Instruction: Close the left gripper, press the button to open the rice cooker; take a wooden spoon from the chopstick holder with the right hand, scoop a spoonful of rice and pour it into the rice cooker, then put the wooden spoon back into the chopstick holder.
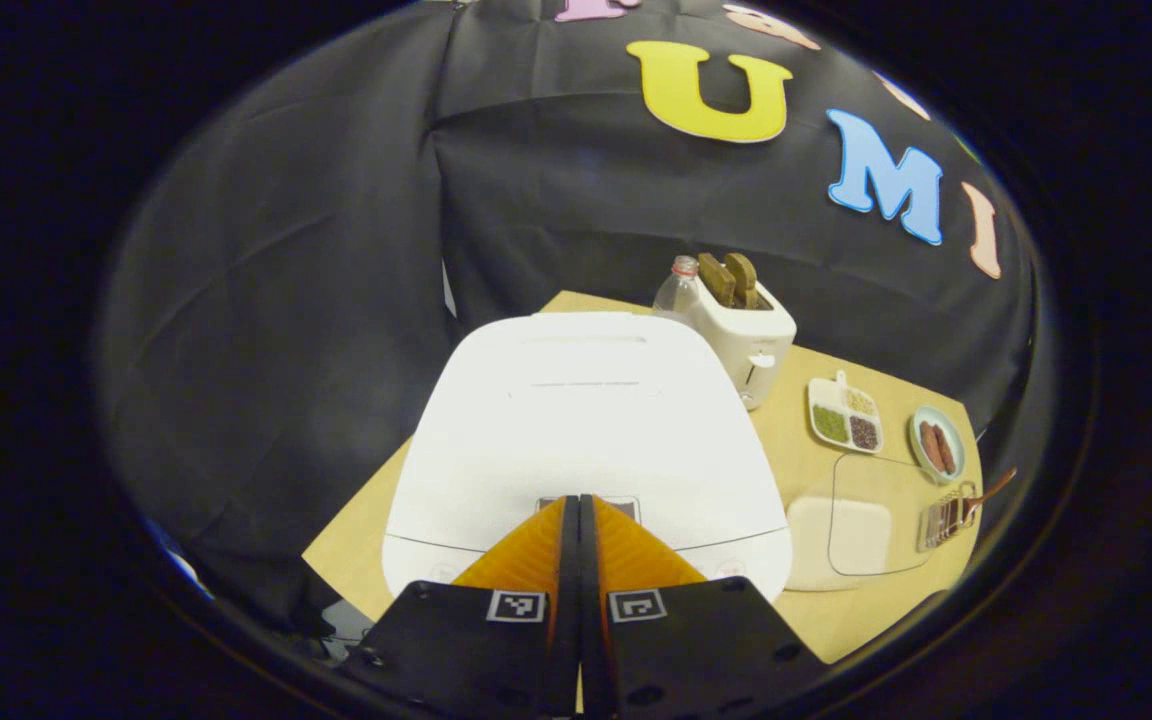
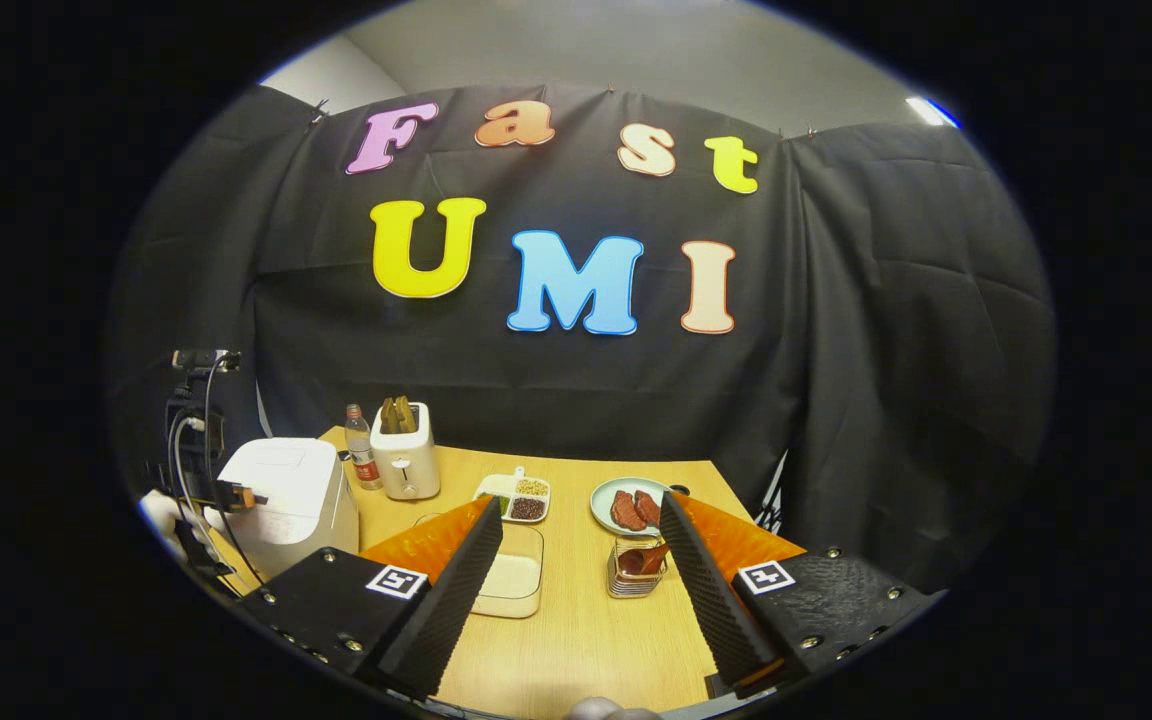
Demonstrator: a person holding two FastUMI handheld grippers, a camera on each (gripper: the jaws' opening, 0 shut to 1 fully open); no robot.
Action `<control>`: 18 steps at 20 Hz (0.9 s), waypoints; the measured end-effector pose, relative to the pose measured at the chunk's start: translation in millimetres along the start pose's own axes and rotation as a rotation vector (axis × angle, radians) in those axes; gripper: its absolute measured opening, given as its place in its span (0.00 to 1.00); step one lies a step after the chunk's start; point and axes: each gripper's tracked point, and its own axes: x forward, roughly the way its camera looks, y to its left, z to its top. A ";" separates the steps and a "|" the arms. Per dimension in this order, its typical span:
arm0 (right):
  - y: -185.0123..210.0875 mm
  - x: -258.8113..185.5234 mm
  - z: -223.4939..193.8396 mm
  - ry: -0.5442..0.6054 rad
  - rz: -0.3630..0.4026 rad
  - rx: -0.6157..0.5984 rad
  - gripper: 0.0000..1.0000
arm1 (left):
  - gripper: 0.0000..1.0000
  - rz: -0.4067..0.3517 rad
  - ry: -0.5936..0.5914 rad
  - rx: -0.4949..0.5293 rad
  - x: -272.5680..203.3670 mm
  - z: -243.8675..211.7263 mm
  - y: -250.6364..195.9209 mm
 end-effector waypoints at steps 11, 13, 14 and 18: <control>-7.8 -5.7 2.8 -0.064 0.002 0.043 0.97 | 0.10 0.042 -0.448 0.035 -57.4 99.6 2.6; -9.1 -7.0 6.0 -0.087 0.003 0.057 0.97 | 0.10 0.036 -0.647 0.052 -114.6 141.0 -4.3; -10.4 -7.1 6.6 -0.094 -0.002 0.057 0.97 | 0.09 0.013 -0.713 0.057 -141.8 149.1 -12.5; -14.0 -8.9 16.4 -0.133 -0.012 0.060 0.97 | 0.09 -0.069 -0.854 0.102 -222.5 169.2 -39.5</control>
